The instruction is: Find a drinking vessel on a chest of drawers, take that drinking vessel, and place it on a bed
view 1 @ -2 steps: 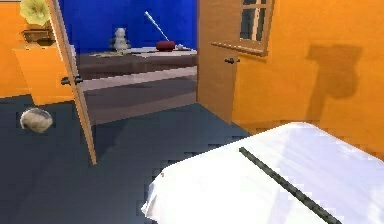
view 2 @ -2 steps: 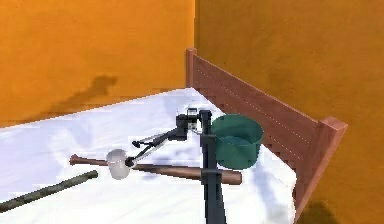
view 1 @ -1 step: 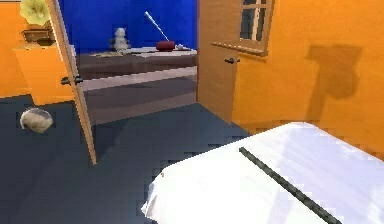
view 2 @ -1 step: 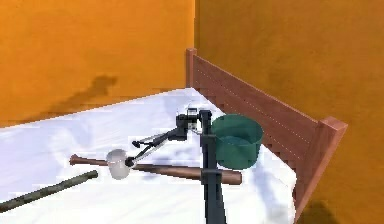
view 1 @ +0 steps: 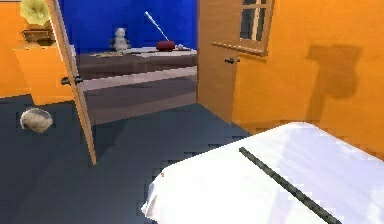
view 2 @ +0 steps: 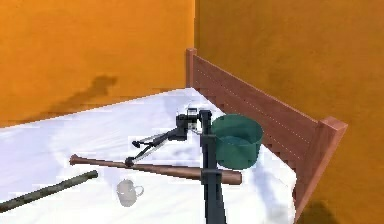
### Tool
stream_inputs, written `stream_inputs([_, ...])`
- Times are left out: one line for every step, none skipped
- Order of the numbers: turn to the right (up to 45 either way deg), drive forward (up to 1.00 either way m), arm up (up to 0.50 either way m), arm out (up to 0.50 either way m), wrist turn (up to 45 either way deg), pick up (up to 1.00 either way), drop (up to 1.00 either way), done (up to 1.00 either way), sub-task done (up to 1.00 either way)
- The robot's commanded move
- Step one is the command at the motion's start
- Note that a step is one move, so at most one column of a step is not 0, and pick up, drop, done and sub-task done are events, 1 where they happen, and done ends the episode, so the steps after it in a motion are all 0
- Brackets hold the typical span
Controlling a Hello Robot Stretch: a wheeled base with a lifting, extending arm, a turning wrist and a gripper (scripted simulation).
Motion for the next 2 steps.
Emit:
stream_inputs([0.0,0.00,0.10,0.00,0.0,0.00,0.00,0.00,0.00])
stream_inputs([0.0,0.00,0.00,-0.08,0.0,0.00,0.00,0.00,0.00])
